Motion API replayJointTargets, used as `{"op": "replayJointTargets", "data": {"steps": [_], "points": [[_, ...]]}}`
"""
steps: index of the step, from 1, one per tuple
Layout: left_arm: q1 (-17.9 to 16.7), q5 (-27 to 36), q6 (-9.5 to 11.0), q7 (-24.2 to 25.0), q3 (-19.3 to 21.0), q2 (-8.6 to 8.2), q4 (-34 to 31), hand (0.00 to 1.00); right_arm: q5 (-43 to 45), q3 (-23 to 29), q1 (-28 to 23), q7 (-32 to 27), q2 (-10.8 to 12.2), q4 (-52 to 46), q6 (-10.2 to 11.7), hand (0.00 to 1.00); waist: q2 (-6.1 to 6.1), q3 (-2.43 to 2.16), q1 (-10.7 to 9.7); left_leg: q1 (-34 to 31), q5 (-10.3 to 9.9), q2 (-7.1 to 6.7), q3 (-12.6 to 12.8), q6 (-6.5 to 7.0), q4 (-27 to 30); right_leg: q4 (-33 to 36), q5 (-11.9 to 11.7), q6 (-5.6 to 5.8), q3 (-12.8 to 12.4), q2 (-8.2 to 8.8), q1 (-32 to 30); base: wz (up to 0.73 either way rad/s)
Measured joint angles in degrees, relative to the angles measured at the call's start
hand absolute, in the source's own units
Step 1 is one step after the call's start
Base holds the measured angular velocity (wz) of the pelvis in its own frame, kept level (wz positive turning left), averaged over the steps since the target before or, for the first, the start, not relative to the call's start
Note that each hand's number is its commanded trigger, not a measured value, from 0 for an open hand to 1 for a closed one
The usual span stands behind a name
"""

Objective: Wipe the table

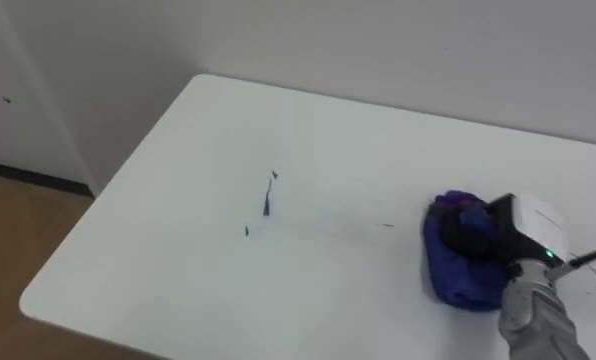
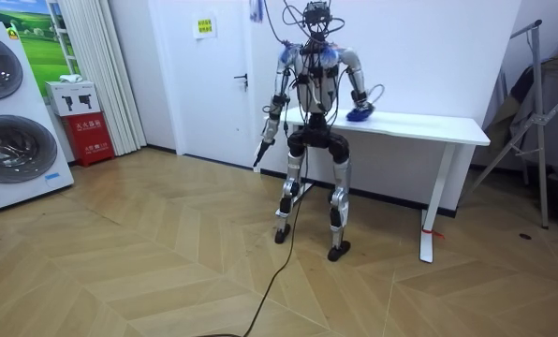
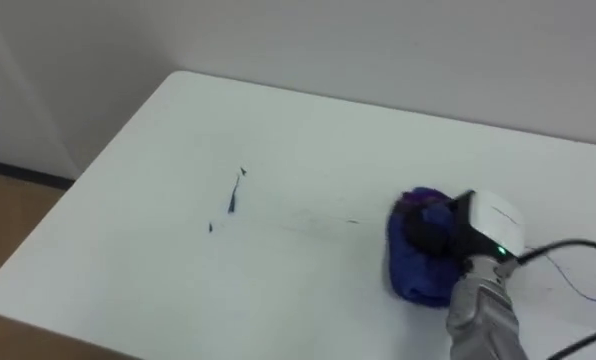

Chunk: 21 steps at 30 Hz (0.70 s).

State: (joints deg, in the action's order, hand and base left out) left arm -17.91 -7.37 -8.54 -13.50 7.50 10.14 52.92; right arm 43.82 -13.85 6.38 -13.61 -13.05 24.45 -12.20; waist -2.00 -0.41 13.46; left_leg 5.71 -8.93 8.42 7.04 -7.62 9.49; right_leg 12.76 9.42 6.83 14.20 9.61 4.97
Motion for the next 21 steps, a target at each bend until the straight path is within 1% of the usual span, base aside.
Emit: {"op": "replayJointTargets", "data": {"steps": [1, 2, 3, 4, 5, 6, 7, 8, 9, 10, 11, 12, 13, 14, 15, 16, 17, 19, 21], "points": [[0.3, 0.0, -0.2, 0.0, -0.4, 0.0, 0.0, 0.0, 1.3, -2.0, 1.4, 1.3, 1.7, 0.0, 0.4, 1.0, -0.21, 0.31, 0.5, 0.1, 0.0, -0.02, 0.0, 0.03, 0.0, -0.1, 0.0, 0.03, 0.0, 0.0, 0.0, 0.0], [0.5, 0.0, -0.3, 0.0, -0.6, -0.02, 0.0, 0.0, 1.5, -2.7, 1.8, 1.7, 2.3, 0.0, 0.9, 1.0, -0.32, 0.47, 1.0, 0.0, 0.0, -0.04, -0.1, 0.06, 0.0, -0.2, 0.0, 0.06, 0.1, 0.0, 0.1, 0.08], [0.4, 0.2, -0.3, 0.0, -0.7, -0.09, 0.0, 0.0, 1.5, -3.4, 2.2, 2.3, 3.0, -0.1, 1.9, 1.0, -0.37, 0.71, 2.1, 0.0, -0.1, -0.09, -0.4, 0.1, -0.1, -0.3, -0.1, 0.12, 0.4, 0.0, 0.3, 0.11], [-0.5, 0.6, -0.5, 0.0, -0.7, -0.09, 0.0, 0.0, 1.4, -3.4, 2.2, 2.4, 3.3, -0.1, 2.5, 1.0, -0.24, 0.83, 2.7, 0.0, -0.2, -0.12, -0.6, 0.2, -0.1, -0.4, -0.1, 0.13, 0.7, 0.0, 0.5, 0.14], [-1.0, 0.6, -0.8, 0.0, -0.7, -0.09, -0.1, 0.0, 1.4, -3.2, 2.1, 2.3, 3.2, 0.0, 2.7, 1.0, -0.09, 0.93, 2.6, 0.0, -0.2, -0.16, -1.0, 0.21, -0.1, -0.7, -0.1, 0.2, 1.2, 0.0, 0.9, 0.2], [-2.2, 0.5, -1.4, 0.0, -0.5, -0.09, -0.1, 0.0, 1.3, -2.4, 1.1, 1.7, 3.2, 0.6, 3.3, 1.0, 0.11, 1.03, 2.3, 0.1, -0.2, -0.21, -1.5, 0.21, -0.2, -1.4, -0.2, 0.31, 2.5, 0.02, 1.7, 0.29], [-3.2, 0.5, -1.6, 0.0, -0.4, -0.1, -0.3, 0.0, 0.9, -1.8, -0.2, 0.3, 3.2, 1.3, 4.9, 1.0, 0.4, 1.0, 1.5, 0.3, -0.2, -0.26, -2.1, 0.21, -0.3, -2.1, -0.2, 0.33, 3.4, 0.04, 2.6, 0.28], [-4.0, 0.5, -1.7, 0.1, -0.5, -0.11, -0.5, 0.0, 0.8, -1.5, -0.7, -0.4, 3.2, 1.6, 5.7, 1.0, 0.61, 0.99, 0.8, 0.4, -0.2, -0.29, -2.4, 0.2, -0.3, -2.3, -0.2, 0.34, 3.7, 0.04, 3.0, 0.36], [-5.5, 0.5, -1.9, 0.4, -0.3, -0.1, -1.2, 0.0, 0.8, -0.4, -2.2, -2.1, 3.2, 2.0, 7.4, 1.0, 0.86, 0.89, -0.7, 0.5, -0.2, -0.47, -3.2, 0.19, -0.3, -2.5, -0.1, 0.45, 4.9, 0.17, 3.8, 0.33], [-6.2, 0.5, -1.9, 0.5, 0.4, -0.09, -1.3, 0.0, 0.2, 1.5, -4.4, -4.3, 3.2, 2.0, 9.0, 1.0, 1.14, 0.73, -1.5, 0.5, -0.2, -0.71, -3.5, 0.2, -0.3, -3.1, 0.0, 0.66, 5.2, 0.29, 4.5, 0.29], [-6.5, 0.5, -1.9, 0.5, 0.9, -0.09, -1.3, 0.0, -0.4, 2.4, -5.5, -5.4, 3.2, 2.0, 9.7, 1.0, 1.24, 0.67, -1.9, 0.6, -0.2, -0.77, -3.5, 0.2, -0.3, -3.2, 0.0, 0.7, 5.3, 0.35, 4.5, 0.16], [-6.8, 0.2, -1.9, 0.5, 2.9, -0.04, -1.3, 0.0, -1.9, 4.7, -8.0, -7.6, 3.0, 1.9, 11.4, 1.0, 1.28, 0.65, -3.0, 0.6, -0.2, -0.92, -3.5, 0.23, -0.2, -3.2, 0.0, 0.78, 5.6, 0.55, 4.8, 0.13], [-7.1, -0.6, -1.8, 0.5, 5.5, 0.06, -1.3, 0.0, -2.7, 7.2, -10.7, -10.1, 2.5, 1.8, 12.7, 1.0, 1.14, 0.49, -4.2, 0.6, -0.2, -1.23, -3.5, 0.27, -0.1, -3.3, 0.2, 0.98, 5.9, 0.87, 5.2, 0.13], [-7.4, -0.9, -1.8, 0.5, 6.5, 0.21, -1.3, 0.0, -3.0, 8.3, -12.1, -11.2, 1.9, 1.8, 13.1, 1.0, 0.93, 0.27, -4.7, 0.6, -0.2, -1.4, -3.4, 0.39, 0.0, -3.3, 0.2, 1.09, 6.0, 1.01, 5.3, 0.13], [-7.6, -1.1, -1.4, 0.5, 8.2, 0.6, -1.3, 0.0, -3.8, 10.9, -14.7, -12.8, 0.9, 1.8, 13.8, 1.0, 0.67, -0.05, -5.8, 0.6, -0.2, -1.76, -3.4, 0.62, 0.1, -3.3, 0.2, 1.33, 6.3, 1.36, 5.6, 0.09], [-7.6, -1.1, -0.7, 0.4, 8.6, 1.25, -1.3, 0.0, -5.6, 13.1, -17.4, -14.7, -0.2, 1.9, 14.2, 1.0, 0.2, -0.18, -6.3, 1.0, -0.2, -2.1, -3.3, 0.78, 0.1, -3.3, 0.2, 1.54, 6.4, 1.75, 6.1, 0.08], [-7.6, -1.2, -0.5, 0.4, 8.7, 1.58, -1.5, 0.0, -6.6, 13.8, -18.5, -15.5, -0.9, 2.1, 14.2, 1.0, 0.38, -0.56, -6.4, 1.0, -0.2, -2.25, -3.3, 0.87, 0.2, -3.3, 0.2, 1.61, 6.4, 1.91, 6.2, 0.03], [-7.4, -1.1, 0.6, 0.4, 8.7, 2.05, -2.6, 0.0, -10.1, 16.4, -20.2, -17.1, -2.7, 4.5, 15.6, 1.0, 0.07, -0.63, -7.4, 0.9, -0.2, -2.53, -3.3, 1.21, 0.6, -2.9, 0.1, 1.78, 6.3, 2.27, 6.2, 0.0], [-6.8, -1.2, 1.3, 0.4, 8.0, 2.14, -2.8, 0.0, -11.0, 17.6, -19.9, -17.0, -3.1, 6.6, 16.0, 1.0, -0.25, -0.67, -7.7, 0.9, -0.3, -2.53, -3.4, 1.31, 1.2, -2.6, 0.1, 1.74, 6.2, 2.37, 6.3, 0.0]]}}
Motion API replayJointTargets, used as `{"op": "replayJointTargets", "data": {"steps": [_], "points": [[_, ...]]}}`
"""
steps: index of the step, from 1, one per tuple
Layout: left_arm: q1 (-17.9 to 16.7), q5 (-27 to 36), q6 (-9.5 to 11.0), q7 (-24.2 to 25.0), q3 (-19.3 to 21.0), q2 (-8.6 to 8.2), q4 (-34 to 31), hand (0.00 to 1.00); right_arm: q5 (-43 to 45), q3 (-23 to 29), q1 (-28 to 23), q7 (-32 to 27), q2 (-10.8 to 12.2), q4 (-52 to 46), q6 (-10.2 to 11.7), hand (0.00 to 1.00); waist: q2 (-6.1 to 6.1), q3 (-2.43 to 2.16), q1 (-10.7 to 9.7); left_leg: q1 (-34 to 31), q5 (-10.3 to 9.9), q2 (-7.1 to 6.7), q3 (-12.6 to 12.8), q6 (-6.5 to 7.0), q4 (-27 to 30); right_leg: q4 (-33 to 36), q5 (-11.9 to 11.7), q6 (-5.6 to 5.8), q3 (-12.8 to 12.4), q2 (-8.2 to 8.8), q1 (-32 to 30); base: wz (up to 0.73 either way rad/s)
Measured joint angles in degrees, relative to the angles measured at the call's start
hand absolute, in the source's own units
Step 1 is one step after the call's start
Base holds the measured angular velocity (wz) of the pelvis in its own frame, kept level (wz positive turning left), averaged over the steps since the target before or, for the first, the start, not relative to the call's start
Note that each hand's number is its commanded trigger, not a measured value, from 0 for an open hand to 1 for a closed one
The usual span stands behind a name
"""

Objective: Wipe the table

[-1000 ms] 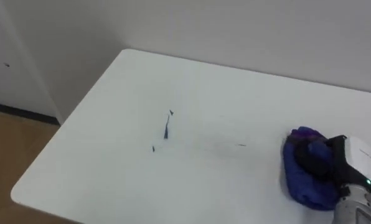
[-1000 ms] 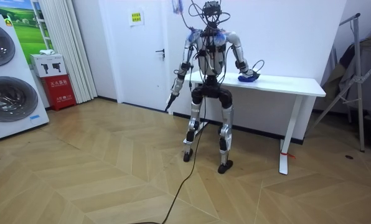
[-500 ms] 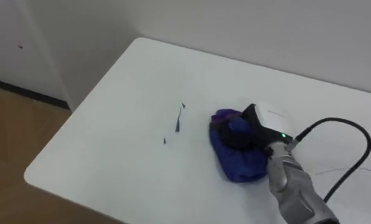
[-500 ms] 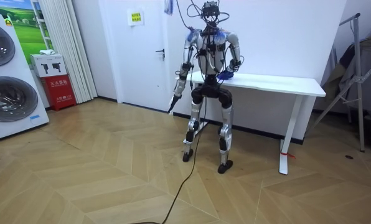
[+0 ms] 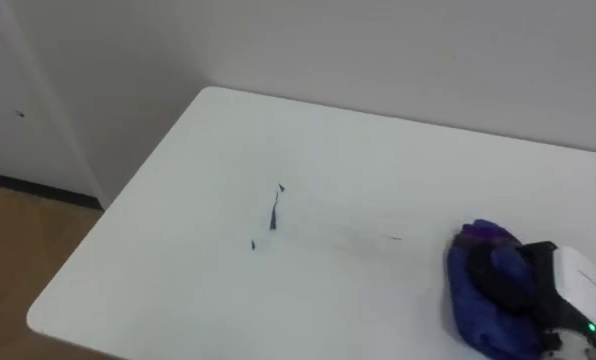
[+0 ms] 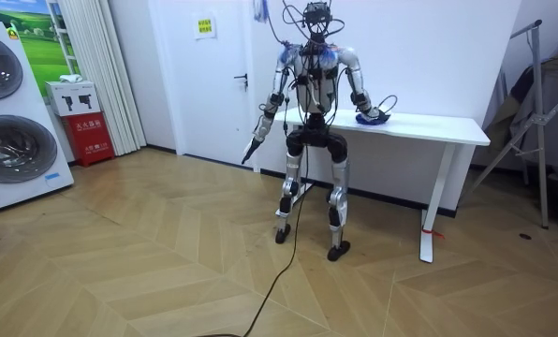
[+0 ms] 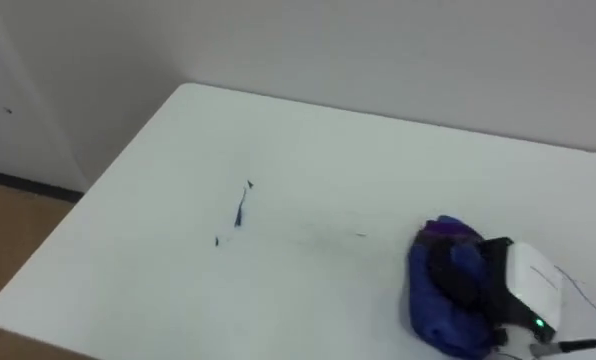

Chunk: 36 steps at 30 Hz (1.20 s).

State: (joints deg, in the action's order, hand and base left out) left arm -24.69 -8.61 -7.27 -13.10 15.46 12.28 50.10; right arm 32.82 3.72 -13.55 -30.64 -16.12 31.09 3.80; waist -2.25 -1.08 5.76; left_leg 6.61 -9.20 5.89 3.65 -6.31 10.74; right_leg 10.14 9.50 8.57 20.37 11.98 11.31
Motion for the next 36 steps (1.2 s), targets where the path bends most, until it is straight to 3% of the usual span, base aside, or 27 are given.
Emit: {"op": "replayJointTargets", "data": {"steps": [2, 5, 6, 9, 12, 13, 15, 18, 20, 22, 23, 25, 27, 28, 31, 34, 35, 36], "points": [[0.6, 0.0, 0.1, -0.1, -2.1, -0.1, 0.0, 0.0, -1.3, -0.4, 1.5, 0.7, 0.0, 1.9, -0.2, 1.0, -0.08, 0.05, 0.1, 0.1, 0.0, 0.03, -0.1, 0.02, 0.2, 0.5, 0.0, -0.02, -0.3, 0.0, 0.1, -0.02], [2.5, 0.0, -0.3, -0.4, -5.5, -0.83, 0.1, 0.0, -1.3, -1.1, 5.2, 3.2, 0.2, 2.1, -4.2, 1.0, 0.35, 0.15, 1.3, 0.0, -0.2, 0.16, -0.1, -0.1, 0.3, 0.6, -0.2, -0.27, -1.0, -0.2, -0.2, -0.12], [2.9, 0.1, -0.6, -0.6, -6.8, -1.02, 0.3, 0.0, -1.2, -2.3, 6.7, 4.3, 0.3, 1.8, -6.4, 1.0, 0.29, 0.22, 1.8, 0.2, -0.2, 0.28, 0.0, -0.23, 0.2, 0.6, -0.4, -0.43, -1.7, -0.45, -0.6, -0.32], [3.6, 0.1, -1.1, -1.8, -9.3, -1.71, 0.7, 0.0, 0.5, -8.0, 11.5, 9.5, 0.9, -1.2, -12.2, 1.0, 0.5, 0.41, 4.6, -0.3, -0.1, 0.8, -0.2, 0.04, 0.1, 1.1, -1.6, -1.49, -4.5, -1.63, -3.2, -0.46], [4.9, 0.6, -1.9, -2.0, -9.7, -2.54, 0.7, 0.0, 6.2, -15.2, 18.4, 16.2, 3.1, -3.8, -14.3, 1.0, 0.44, 1.07, 6.3, -1.5, 0.0, 0.98, -0.9, -0.17, 0.0, 1.6, -1.9, -1.9, -5.4, -2.29, -5.0, -0.16], [5.3, 1.0, -2.3, -1.8, -10.0, -2.55, 0.8, 0.0, 8.9, -17.4, 21.1, 18.5, 4.5, -4.0, -14.3, 1.0, 0.47, 1.18, 7.1, -2.0, -0.1, 0.92, -1.3, -0.29, -0.1, 1.5, -2.0, -1.9, -5.5, -2.43, -5.6, 0.0], [5.0, 1.5, -2.5, -1.3, -9.9, -2.52, 0.6, 0.0, 10.1, -19.0, 23.4, 21.2, 5.2, -5.0, -13.6, 1.0, 0.41, 1.4, 9.0, -2.0, 0.0, 0.68, -1.5, -0.23, -0.5, 1.3, -2.0, -1.89, -5.5, -2.33, -5.6, 0.11], [2.2, 1.8, -3.9, -0.8, -9.6, -2.32, -0.3, 0.0, 10.3, -19.1, 24.1, 21.9, 5.1, -4.1, -13.3, 1.0, 0.14, 1.33, 9.5, -1.9, 0.3, 0.14, -3.1, 0.29, -0.7, 0.4, -2.0, -1.58, -4.3, -2.07, -4.6, 0.27], [0.2, 1.7, -4.5, -0.1, -8.4, -2.32, -0.3, 0.0, 9.7, -16.8, 21.2, 20.5, 5.1, -2.6, -11.2, 1.0, 0.17, 1.33, 8.4, -1.4, 0.3, 0.09, -4.1, 0.31, -1.1, 0.4, -1.9, -1.54, -2.7, -2.05, -3.6, 0.3], [-1.9, 1.7, -4.1, 0.4, -7.0, -2.36, 0.5, 0.0, 9.3, -12.9, 16.2, 15.4, 4.9, -1.5, -6.5, 1.0, 0.24, 1.27, 6.2, -0.3, 0.3, -0.33, -4.0, 0.38, -1.2, 0.3, -1.7, -1.15, -1.9, -1.59, -1.8, 0.32], [-1.9, 1.7, -4.1, 0.4, -6.4, -2.36, 0.7, 0.0, 8.6, -11.9, 14.9, 14.0, 4.8, -1.2, -5.5, 1.0, 0.15, 1.29, 5.5, -0.1, 0.2, -0.61, -4.0, 0.46, -1.2, 0.2, -1.5, -0.87, -1.3, -1.32, -1.3, 0.31], [-2.6, 1.4, -3.7, 0.7, -2.9, -2.32, 0.8, 0.0, 5.9, -6.9, 9.2, 8.1, 4.2, -1.0, -2.1, 1.0, -0.42, 1.01, 3.9, 0.3, -0.2, -1.46, -2.6, 1.06, -1.1, -1.1, -0.9, 0.01, -0.7, -0.38, -0.1, 0.03], [-2.3, 0.3, -3.6, 0.9, 0.0, -2.27, 1.2, 0.0, 4.1, -3.1, 5.5, 4.3, 2.7, -0.3, -0.8, 1.0, -0.66, 0.87, 2.2, 0.3, -0.5, -2.04, -1.3, 1.64, -0.6, -1.0, -0.8, 0.23, -0.6, 0.4, 0.1, -0.11], [-2.2, 0.0, -3.4, 0.9, 0.6, -1.78, 1.2, 0.0, 2.5, -0.6, 3.5, 2.4, 1.9, 0.6, -0.5, 1.0, -0.36, 0.32, 1.2, 0.3, -0.9, -2.34, -0.7, 1.97, 0.1, -0.5, -0.7, 0.43, -0.7, 0.93, 0.0, -0.07], [-1.8, -0.1, -2.0, 1.3, 0.6, -0.2, 0.9, 0.0, -2.0, 4.0, -0.6, -1.2, -0.6, 4.3, 1.2, 1.0, -0.5, 0.01, -0.5, 0.0, -3.0, -2.97, -0.3, 2.77, 3.1, 0.9, -0.6, 1.12, -0.1, 2.12, 0.9, -0.07], [-0.7, -1.9, -1.3, 1.0, 0.2, 0.14, 0.6, 0.0, -5.0, 4.4, -0.1, -1.3, -2.3, 8.0, 1.2, 1.0, -0.15, -0.03, -0.5, -1.0, -5.2, -2.43, 0.8, 3.44, 7.3, 3.7, -0.9, 1.27, 1.9, 2.89, 0.4, -0.21], [-0.3, -2.2, -1.2, 0.8, -0.1, 0.07, 0.7, 0.0, -5.5, 4.2, 1.1, -1.1, -2.1, 8.6, 0.9, 1.0, -0.03, 0.05, -0.3, -1.2, -5.5, -2.25, 1.0, 3.55, 8.1, 4.2, -1.0, 1.21, 2.0, 2.96, 0.3, -0.27], [0.9, -2.2, -1.1, 0.4, -1.4, -0.02, 1.0, 0.0, -5.8, 3.4, 3.1, -1.0, -1.7, 8.8, -1.4, 1.0, 0.39, 0.09, 0.7, -1.8, -6.6, -1.42, 2.2, 3.35, 9.7, 5.3, -1.3, 0.85, 2.3, 2.97, -1.0, -0.61]]}}
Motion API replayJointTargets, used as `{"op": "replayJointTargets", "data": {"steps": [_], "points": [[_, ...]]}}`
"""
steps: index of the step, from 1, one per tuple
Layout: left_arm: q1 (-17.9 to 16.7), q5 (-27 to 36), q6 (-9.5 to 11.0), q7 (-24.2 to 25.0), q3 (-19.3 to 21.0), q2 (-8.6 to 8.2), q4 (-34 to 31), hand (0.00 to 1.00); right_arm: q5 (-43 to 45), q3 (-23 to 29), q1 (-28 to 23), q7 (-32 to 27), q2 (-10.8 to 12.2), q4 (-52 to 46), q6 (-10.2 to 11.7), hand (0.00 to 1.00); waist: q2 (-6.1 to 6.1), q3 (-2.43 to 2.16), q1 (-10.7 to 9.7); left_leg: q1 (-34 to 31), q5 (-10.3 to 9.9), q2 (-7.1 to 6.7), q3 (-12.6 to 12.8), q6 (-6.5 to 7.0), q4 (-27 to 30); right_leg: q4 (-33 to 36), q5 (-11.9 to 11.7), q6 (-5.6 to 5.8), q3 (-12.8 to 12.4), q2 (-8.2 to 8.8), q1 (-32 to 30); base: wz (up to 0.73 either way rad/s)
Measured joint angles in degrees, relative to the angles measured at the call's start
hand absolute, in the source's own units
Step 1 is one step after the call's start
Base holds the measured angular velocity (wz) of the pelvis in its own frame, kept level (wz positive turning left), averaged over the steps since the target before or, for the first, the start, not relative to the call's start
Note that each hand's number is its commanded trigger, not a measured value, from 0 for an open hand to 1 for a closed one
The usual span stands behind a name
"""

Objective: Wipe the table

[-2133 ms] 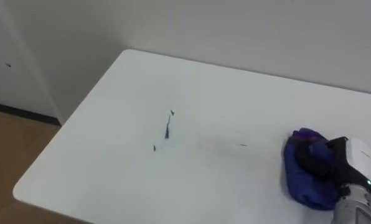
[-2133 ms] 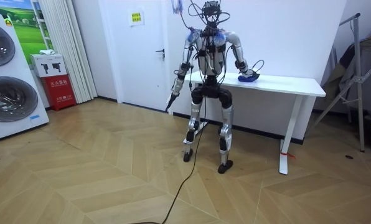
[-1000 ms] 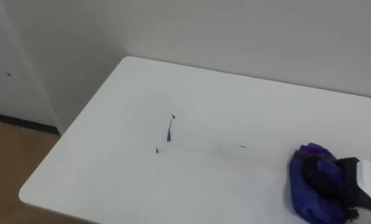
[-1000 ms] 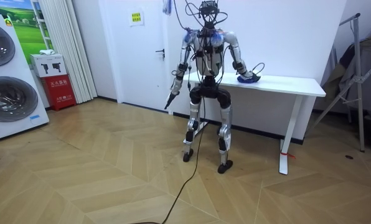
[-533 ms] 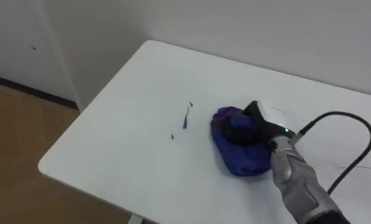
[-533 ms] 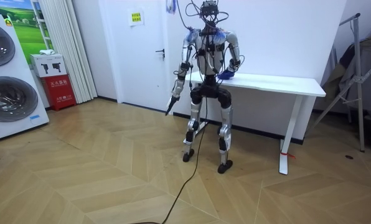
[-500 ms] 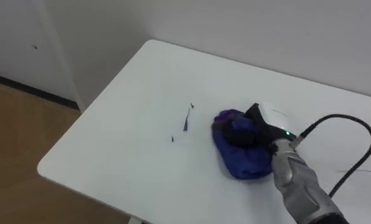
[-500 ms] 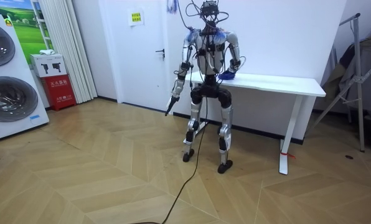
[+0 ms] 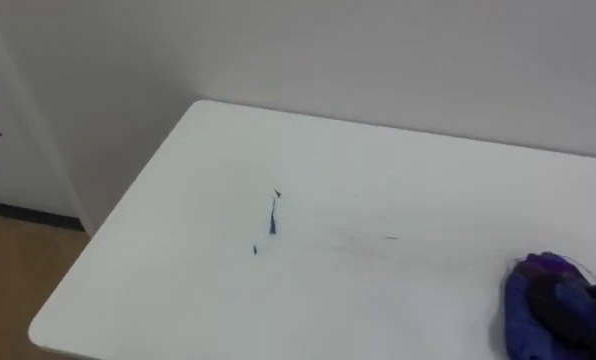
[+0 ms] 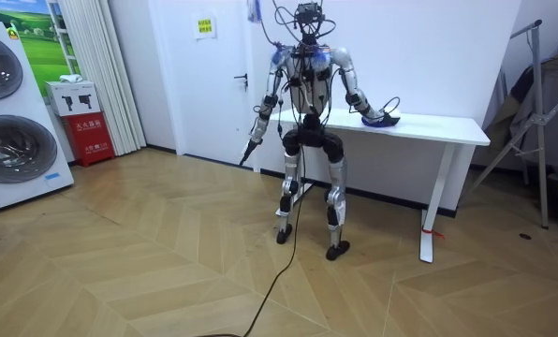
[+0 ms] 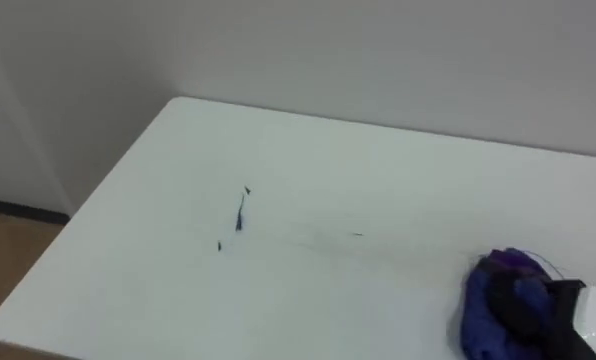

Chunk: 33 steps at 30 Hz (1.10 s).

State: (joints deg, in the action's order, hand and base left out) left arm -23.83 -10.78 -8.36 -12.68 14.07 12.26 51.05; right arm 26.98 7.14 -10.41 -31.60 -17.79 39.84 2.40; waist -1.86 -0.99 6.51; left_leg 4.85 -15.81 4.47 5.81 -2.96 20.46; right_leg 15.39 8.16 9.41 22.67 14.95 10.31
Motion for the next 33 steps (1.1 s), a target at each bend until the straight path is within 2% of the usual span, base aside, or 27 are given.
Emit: {"op": "replayJointTargets", "data": {"steps": [1, 2, 3, 4, 5, 6, 7, 8, 9, 10, 11, 12, 13, 14, 15, 16, 17, 18, 19, 20, 21, 24, 25, 27, 30, 32, 33], "points": [[1.3, 0.0, 0.1, -0.5, -1.2, -0.31, 0.6, 0.0, 0.5, -1.4, 2.9, 0.3, 0.4, 0.3, -3.2, 1.0, 0.67, 0.07, 2.2, -0.7, -0.9, 1.2, 1.8, 0.38, 1.3, 1.2, -0.7, -0.72, 0.3, -0.15, -1.6, -0.72], [1.8, 0.0, 0.1, -0.6, -1.5, -0.39, 0.8, 0.0, 0.8, -2.4, 4.2, 0.9, 0.7, 0.2, -4.5, 1.0, 0.78, 0.06, 3.0, -1.0, -0.9, 2.1, 2.4, 0.4, 1.5, 1.8, -1.0, -1.0, 0.4, -0.11, -2.5, -0.86], [3.2, 0.0, 0.4, -0.8, -2.3, -0.33, 1.8, 0.0, 1.3, -5.4, 7.1, 2.1, 1.5, -0.3, -7.2, 1.0, 0.85, 0.09, 5.1, -1.8, -0.9, 3.32, 4.1, 0.33, 1.9, 3.9, -1.2, -1.61, 1.3, 0.16, -4.8, -0.66], [4.6, 0.1, 0.6, -0.8, -3.2, -0.25, 3.0, 0.0, 2.6, -9.0, 10.6, 3.7, 2.6, -0.4, -9.2, 1.0, 0.84, 0.14, 7.1, -2.8, -0.9, 5.25, 6.6, 0.0, 2.8, 10.5, 0.5, -2.91, 2.5, 1.77, -7.1, -0.57], [5.2, 0.1, 1.1, -0.8, -3.8, -0.25, 3.8, 0.0, 3.2, -11.1, 12.5, 4.9, 2.9, -0.6, -10.0, 1.0, 0.74, 0.17, 8.2, -3.0, -0.8, 6.17, 8.0, -0.51, 3.0, 13.7, 1.3, -2.82, 2.8, 2.82, -7.5, -0.36], [6.2, 0.1, 2.3, -0.7, -4.7, -0.44, 5.1, 0.0, 5.5, -14.4, 17.4, 7.9, 3.8, -0.5, -10.7, 1.0, 0.43, 0.33, 10.7, -3.8, -0.3, 7.0, 10.0, -1.36, 3.6, 16.5, 2.1, -2.13, 1.7, 5.17, -7.9, -0.36], [7.3, 0.3, 3.7, -0.3, -5.2, -0.59, 6.4, 0.0, 7.5, -17.8, 23.2, 10.4, 4.9, -0.3, -10.7, 1.0, 0.12, 0.99, 13.1, -5.9, 0.0, 7.3, 9.9, -2.16, 4.8, 15.3, 3.0, -0.81, -0.7, 4.96, -9.9, -0.3], [7.9, 0.6, 4.0, 0.0, -5.3, -0.66, 6.8, 0.0, 8.1, -19.6, 26.0, 11.4, 5.1, -0.2, -10.3, 1.0, 0.28, 1.19, 14.0, -7.4, 0.1, 7.72, 9.3, -2.47, 5.2, 14.9, 3.6, -0.76, -0.4, 4.2, -10.7, -0.04], [8.8, 1.6, 4.5, 0.5, -5.4, -0.77, 7.0, 0.0, 8.2, -22.2, 31.1, 12.6, 5.1, 0.3, -9.1, 1.0, 1.11, 1.36, 15.5, -9.9, 0.8, 9.21, 7.4, -3.08, 5.7, 15.9, 3.3, -0.37, -2.5, 2.27, -12.9, 0.49], [9.2, 1.9, 4.9, 0.6, -5.3, -0.4, 7.6, 0.0, 8.0, -22.8, 34.6, 13.1, 5.1, 2.0, -8.2, 1.0, 1.86, 1.94, 15.8, -12.0, 2.2, 10.1, 5.0, -3.4, 5.5, 19.0, 3.3, -1.05, -5.0, 1.85, -15.7, 0.71], [9.3, 2.4, 4.9, 0.7, -5.3, 0.04, 7.9, 0.0, 7.9, -22.7, 35.5, 13.1, 5.1, 2.6, -8.2, 1.0, 1.51, 1.75, 15.9, -12.8, 2.8, 10.1, 4.2, -3.6, 5.3, 18.4, 3.4, -1.52, -5.2, 2.57, -16.2, 0.91], [8.9, 2.8, 4.7, 0.8, -5.3, 1.43, 8.7, 0.0, 7.2, -22.6, 36.2, 13.1, 5.0, 5.0, -8.2, 1.0, 1.05, 1.73, 16.0, -13.5, 3.6, 10.06, 2.3, -4.74, 5.3, 14.2, 2.8, -1.99, -4.7, 5.27, -16.0, 0.96], [8.5, 3.4, 4.0, 1.1, -4.7, 3.11, 8.8, 0.0, 6.8, -21.7, 35.7, 13.2, 4.8, 6.4, -8.0, 1.0, 0.27, 1.88, 15.8, -13.7, 3.8, 10.09, 0.2, -6.03, 5.4, 9.9, 0.5, -2.56, -3.9, 7.11, -15.1, 0.89], [8.5, 3.5, 3.7, 1.2, -3.9, 3.92, 8.7, 0.0, 7.0, -21.1, 34.9, 13.4, 4.5, 7.0, -8.0, 1.0, -0.78, 1.77, 15.7, -13.8, 3.8, 10.38, -0.5, -6.83, 5.5, 8.6, -1.4, -3.23, -3.9, 7.75, -15.2, 0.8], [8.3, 3.4, 3.5, 1.2, -2.1, 5.06, 8.7, 0.0, 6.1, -18.6, 32.1, 13.5, 4.0, 6.9, -6.2, 1.0, -0.88, 1.81, 15.3, -13.5, 4.1, 11.91, -1.6, -8.71, 5.8, 9.3, -1.6, 0.77, -3.6, 6.95, -15.0, 0.4], [7.3, 3.6, 3.5, 1.1, -1.1, 5.1, 8.6, 0.0, 6.0, -17.3, 30.0, 13.5, 2.9, 6.5, -4.9, 1.0, -0.31, 1.6, 15.2, -12.1, 4.4, 14.56, -1.0, -9.24, 4.9, 11.7, 1.4, 0.52, -2.9, 4.74, -14.9, 0.18], [6.8, 3.8, 3.5, 1.2, -0.9, 4.79, 8.6, 0.0, 6.0, -16.8, 29.3, 13.5, 2.2, 6.4, -4.2, 1.0, -0.02, 1.66, 14.9, -11.5, 4.6, 15.57, -1.0, -9.34, 4.1, 12.8, 2.7, 0.45, -2.6, 3.96, -15.1, -0.13], [5.8, 4.0, 3.4, 1.6, -1.0, 4.03, 8.6, 0.0, 5.8, -15.2, 27.1, 13.6, 0.9, 5.1, -3.4, 1.0, 0.44, 1.66, 13.1, -10.6, 5.5, 17.21, -1.0, -8.72, 2.8, 14.3, 4.9, -1.01, -1.5, 2.66, -15.5, 0.0], [4.9, 4.3, 3.3, 2.1, -1.1, 3.42, 8.3, 0.0, 5.9, -12.6, 23.7, 13.6, -0.3, 3.1, -3.0, 1.0, 0.46, 1.46, 10.6, -10.1, 7.0, 17.87, -0.9, -6.44, 0.8, 14.5, 6.1, -2.13, -0.3, 1.82, -15.0, 0.21], [4.3, 4.2, 3.3, 2.2, -1.0, 3.03, 8.0, 0.0, 5.9, -11.1, 22.1, 13.6, -0.9, 2.2, -2.6, 1.0, 0.38, 1.35, 9.1, -10.1, 7.6, 17.86, -0.3, -6.01, 0.4, 14.4, 6.5, -2.5, 0.3, 1.54, -14.7, 0.46], [3.2, 3.9, 3.1, 2.2, -0.9, 2.3, 6.9, 0.0, 5.9, -7.8, 18.8, 13.2, -1.4, 1.6, -1.7, 1.0, 0.41, 1.19, 6.1, -9.8, 8.7, 17.68, 1.9, -5.8, 0.1, 13.1, 6.8, -3.13, 0.9, 0.76, -13.5, 0.31], [1.8, 2.8, 2.7, 2.2, -0.9, 0.87, 5.6, 0.0, 5.9, -3.6, 14.1, 12.4, -1.3, 0.4, -1.1, 1.0, 0.51, 0.62, 2.9, -5.9, 8.9, 13.97, 7.1, -6.12, -1.1, 7.0, 5.2, -6.2, 1.0, -0.71, -9.6, -0.05], [2.1, 2.7, 2.5, 2.2, -1.1, 0.59, 5.2, 0.0, 4.9, -3.4, 13.5, 12.6, -1.3, 0.3, -1.1, 1.0, 0.37, 0.78, 2.2, -4.9, 8.5, 12.69, 8.1, -5.44, -1.1, 5.1, 4.6, -7.3, 0.9, -1.13, -8.2, -0.2], [3.3, 3.1, 2.5, 2.1, -2.4, 0.25, 5.1, 0.0, 4.6, -4.3, 14.0, 13.8, -1.3, -0.3, -1.4, 1.0, 0.79, 0.75, 2.2, -3.3, 6.9, 10.44, 8.2, -4.08, -1.4, 3.6, 4.0, -8.17, -0.7, -1.26, -7.5, -0.43], [3.8, 3.8, 2.2, 2.0, -3.1, -0.85, 4.2, 0.0, 5.5, -7.3, 16.2, 16.4, -0.8, -3.6, -5.2, 1.0, 1.73, 0.66, 4.6, 0.7, 6.8, 8.3, 8.1, -3.97, -5.2, 3.2, 3.1, -8.98, -5.7, -1.36, -8.8, -0.81], [3.8, 3.9, 1.2, 1.7, -3.0, -1.2, 3.7, 0.0, 7.0, -9.9, 19.1, 17.5, -0.3, -3.8, -6.4, 1.0, 2.66, 0.59, 5.7, 3.0, 6.8, 7.66, 8.1, -3.96, -8.7, 3.1, 2.0, -10.37, -8.2, -2.39, -10.2, -0.87], [3.7, 3.8, 0.7, 1.6, -2.7, -1.12, 3.0, 0.0, 7.5, -11.7, 20.6, 18.5, 0.4, -5.1, -6.7, 1.0, 2.92, 0.55, 7.4, 3.6, 6.8, 7.78, 8.0, -3.97, -10.3, 3.5, 1.6, -9.8, -9.1, -4.41, -12.4, -1.08]]}}
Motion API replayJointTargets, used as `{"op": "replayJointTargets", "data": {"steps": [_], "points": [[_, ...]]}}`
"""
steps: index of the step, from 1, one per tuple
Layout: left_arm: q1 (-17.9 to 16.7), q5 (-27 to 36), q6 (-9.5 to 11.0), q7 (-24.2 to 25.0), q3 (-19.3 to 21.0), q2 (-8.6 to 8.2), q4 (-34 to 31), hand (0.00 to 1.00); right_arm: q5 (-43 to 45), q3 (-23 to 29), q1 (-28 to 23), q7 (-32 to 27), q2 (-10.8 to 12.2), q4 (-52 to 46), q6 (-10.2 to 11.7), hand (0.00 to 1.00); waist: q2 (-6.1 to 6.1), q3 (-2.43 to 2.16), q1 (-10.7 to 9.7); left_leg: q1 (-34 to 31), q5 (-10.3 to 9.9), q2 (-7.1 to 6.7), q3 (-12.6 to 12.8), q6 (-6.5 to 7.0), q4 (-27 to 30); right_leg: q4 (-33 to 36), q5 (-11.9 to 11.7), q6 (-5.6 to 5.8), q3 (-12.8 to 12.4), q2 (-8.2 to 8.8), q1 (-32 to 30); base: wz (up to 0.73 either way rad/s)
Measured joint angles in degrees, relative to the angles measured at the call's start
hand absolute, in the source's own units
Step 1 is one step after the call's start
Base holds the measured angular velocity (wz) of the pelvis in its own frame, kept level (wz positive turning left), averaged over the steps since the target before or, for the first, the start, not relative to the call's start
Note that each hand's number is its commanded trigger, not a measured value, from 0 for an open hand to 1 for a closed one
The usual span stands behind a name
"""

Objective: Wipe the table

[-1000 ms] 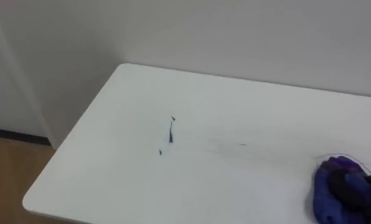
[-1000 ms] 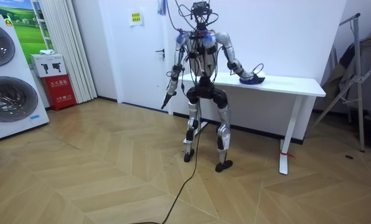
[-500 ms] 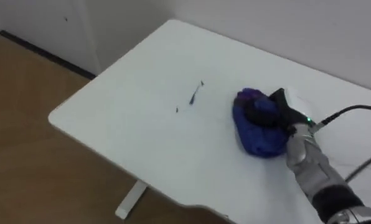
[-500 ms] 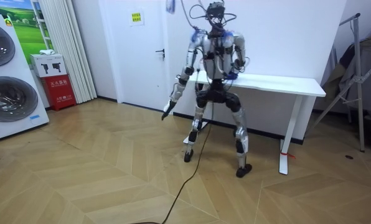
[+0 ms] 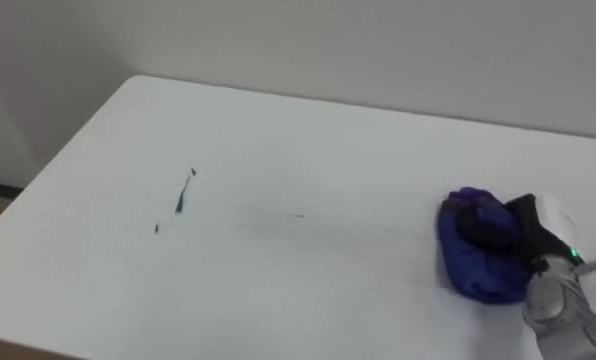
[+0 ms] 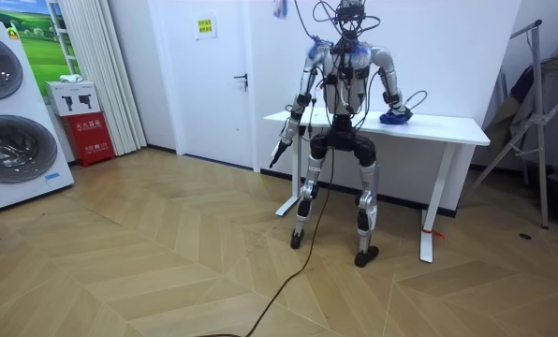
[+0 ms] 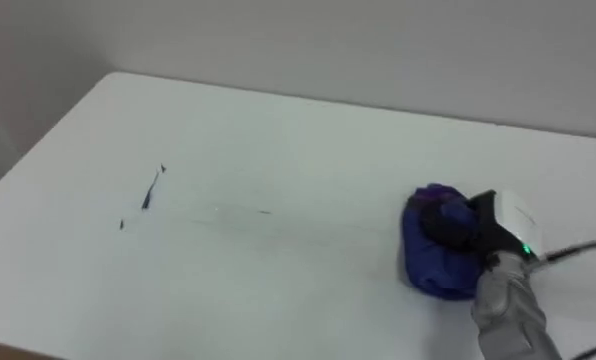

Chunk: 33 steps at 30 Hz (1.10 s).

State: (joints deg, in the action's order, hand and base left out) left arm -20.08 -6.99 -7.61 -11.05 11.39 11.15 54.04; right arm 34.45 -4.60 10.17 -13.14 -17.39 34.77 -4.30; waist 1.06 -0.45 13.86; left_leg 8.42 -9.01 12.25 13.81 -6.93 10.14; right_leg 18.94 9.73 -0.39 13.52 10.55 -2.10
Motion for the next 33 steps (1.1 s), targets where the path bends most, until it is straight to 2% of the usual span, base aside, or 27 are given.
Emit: {"op": "replayJointTargets", "data": {"steps": [1, 2, 3, 4, 5, 8, 9, 10, 13, 17, 18, 20, 21, 22, 23, 25, 28, 30, 33], "points": [[0.0, -0.2, -0.1, 0.0, 0.8, -0.1, -0.6, 0.0, 0.3, -1.6, 0.9, 1.0, 0.6, -1.5, 0.1, 1.0, -0.17, -0.1, 1.1, -0.8, 0.0, 0.31, -0.5, 0.0, -0.1, 0.1, -0.6, 1.02, -0.8, -2.5, -1.4, -1.02], [-0.1, -0.3, -0.1, 0.0, 0.8, -0.13, -0.7, 0.0, 0.8, -2.1, 1.2, 1.4, 1.1, -2.3, 0.1, 1.0, -0.23, -0.13, 1.1, -1.4, 0.0, 0.31, -1.3, -0.03, -0.1, 0.0, -0.7, 1.25, -0.6, -3.05, -2.0, -0.53], [-0.1, -0.2, -0.1, 0.0, 0.7, -0.41, -0.6, 0.0, 1.9, -2.2, 1.5, 1.5, 1.4, -2.7, 0.8, 1.0, -0.37, -0.01, 0.4, -1.9, -0.1, 0.0, -2.3, -0.13, -0.2, 0.0, -1.1, 1.94, -0.5, -3.05, -2.3, 0.0], [-0.3, 0.1, 0.0, 0.0, 0.8, -0.44, -0.6, 0.0, 1.7, -1.9, 1.5, 1.1, 1.4, -2.5, 1.3, 1.0, -0.66, 0.1, -0.5, -2.0, -0.1, -0.54, -2.5, -0.19, -0.8, -0.1, -1.2, 4.04, -0.6, -2.4, -2.5, 0.15], [-0.6, 0.1, 0.0, 0.0, 0.8, -0.41, -0.6, 0.0, 1.8, -1.8, 1.5, 1.1, 1.3, -2.4, 1.5, 1.0, -0.81, 0.11, -1.0, -2.0, -0.2, -0.76, -2.7, -0.29, -0.9, -0.1, -1.1, 4.78, -0.4, -2.08, -2.4, 0.2], [-2.8, 0.5, -0.1, 0.0, 0.9, -0.31, -1.5, 0.0, 1.8, 0.0, -1.3, -0.6, 1.4, -2.1, 1.8, 1.0, -1.62, 0.16, -3.4, -1.5, -0.2, -1.26, -3.7, -0.3, -1.1, -1.5, -1.0, 5.72, 1.1, -1.42, -0.1, 0.32], [-3.4, 0.5, -0.3, -0.1, 1.2, -0.4, -1.7, 0.0, 1.8, 1.1, -4.0, -2.1, 1.4, -2.3, 1.8, 1.0, -2.11, 0.25, -4.0, -1.2, -0.2, -1.41, -4.5, -0.3, -1.1, -2.5, -1.0, 6.06, 1.2, -1.43, 1.2, 0.42], [-3.8, 0.5, -0.7, -0.1, 1.8, -0.44, -1.7, 0.0, 1.7, 2.3, -6.7, -3.9, 1.4, -2.1, 2.4, 1.0, -2.72, 0.1, -4.6, -0.7, -0.2, -1.56, -4.7, -0.31, -1.1, -3.7, -1.1, 6.4, 1.4, -1.42, 2.6, 0.45], [-4.5, 0.6, -0.7, -0.1, 2.0, -0.37, -1.7, 0.0, -0.4, 6.1, -12.7, -8.1, 1.4, -1.2, 3.7, 1.0, -3.29, -0.18, -6.0, 0.4, -0.6, -1.93, -5.0, -0.91, -1.2, -6.5, -1.3, 7.18, 2.4, -1.36, 6.3, 0.52], [-4.2, 0.6, 0.4, -1.3, 1.9, -0.2, -2.0, 0.0, -3.1, 8.0, -13.7, -9.0, 1.4, -1.4, 3.5, 1.0, -3.25, -0.19, -6.3, 0.4, -1.1, -2.07, -5.3, -1.45, -1.1, -6.5, -1.5, 7.45, 2.1, -1.33, 6.7, 0.14], [-3.9, 0.6, 0.6, -1.8, 1.7, -0.21, -2.2, 0.0, -2.9, 7.5, -13.3, -8.7, 1.6, -1.5, 2.9, 1.0, -2.97, -0.16, -5.6, 0.3, -1.1, -2.07, -5.3, -1.44, -1.0, -6.7, -1.8, 7.41, 1.8, -1.42, 6.8, -0.04], [-2.8, 0.6, 0.6, -2.4, 1.1, -0.3, -2.2, 0.0, -2.7, 6.5, -11.8, -8.2, 1.6, -1.8, 0.5, 1.0, -2.48, -0.23, -5.3, 0.3, -1.1, -2.06, -5.3, -1.43, -0.9, -6.7, -2.1, 7.34, 1.5, -1.5, 6.7, -0.12], [-2.1, 0.5, 0.5, -2.5, 0.7, -0.4, -1.9, 0.0, -2.0, 5.5, -9.9, -7.1, 1.6, -1.9, -1.3, 1.0, -2.18, -0.17, -4.7, 0.3, -1.1, -2.06, -5.3, -1.42, -0.9, -6.1, -2.2, 7.14, 0.6, -1.69, 5.8, -0.38], [-1.2, 0.5, 0.4, -2.8, 0.2, -0.57, -1.2, 0.0, -0.3, 3.9, -8.4, -5.7, 1.6, -2.8, -3.3, 1.0, -1.8, -0.11, -3.2, 0.2, -1.1, -2.03, -5.2, -1.41, -1.1, -5.9, -2.8, 6.83, -0.6, -2.14, 4.9, -0.5], [-0.8, 0.5, 0.4, -3.0, 0.0, -0.8, -1.3, 0.0, 0.1, 2.8, -7.7, -4.9, 1.6, -3.8, -4.1, 1.0, -1.64, -0.03, -2.5, 0.2, -1.1, -2.03, -5.2, -1.41, -1.1, -5.8, -3.1, 6.71, -1.3, -2.33, 4.6, -0.57], [0.7, 0.6, 0.2, -3.4, -0.5, -1.18, -1.3, 0.0, 2.8, -3.8, -3.3, -0.7, 2.3, -7.1, -6.8, 1.0, -1.66, 0.12, -0.3, -0.4, -1.0, -2.03, -5.3, -1.37, -1.4, -5.1, -4.0, 6.12, -2.6, -2.73, 2.1, -0.46], [2.3, 0.6, -0.1, -3.7, -0.6, -1.2, -1.3, 0.0, 7.5, -10.7, 2.9, 3.8, 4.6, -9.2, -6.7, 1.0, -2.04, 0.46, 1.2, -2.3, -1.0, -2.06, -6.0, -1.28, -1.0, -5.3, -4.7, 6.0, -2.8, -2.82, 0.5, -0.06], [2.1, 0.7, -0.6, -3.7, -0.6, -1.2, -1.4, 0.0, 8.5, -11.2, 4.8, 4.7, 5.0, -9.1, -5.4, 1.0, -2.16, 0.45, 2.8, -2.7, -1.0, -2.23, -6.8, -1.26, -0.9, -6.0, -4.9, 6.23, -2.8, -2.85, 0.8, 0.21], [-1.3, 0.7, -1.5, -3.1, -0.3, -0.79, -1.4, 0.0, 8.4, -10.0, 4.3, 4.2, 4.8, -6.5, -4.0, 1.0, -2.26, 0.4, 2.5, -2.7, -1.2, -2.55, -8.5, -0.95, -0.9, -6.4, -4.7, 6.62, -1.6, -2.51, 1.7, 0.23]]}}
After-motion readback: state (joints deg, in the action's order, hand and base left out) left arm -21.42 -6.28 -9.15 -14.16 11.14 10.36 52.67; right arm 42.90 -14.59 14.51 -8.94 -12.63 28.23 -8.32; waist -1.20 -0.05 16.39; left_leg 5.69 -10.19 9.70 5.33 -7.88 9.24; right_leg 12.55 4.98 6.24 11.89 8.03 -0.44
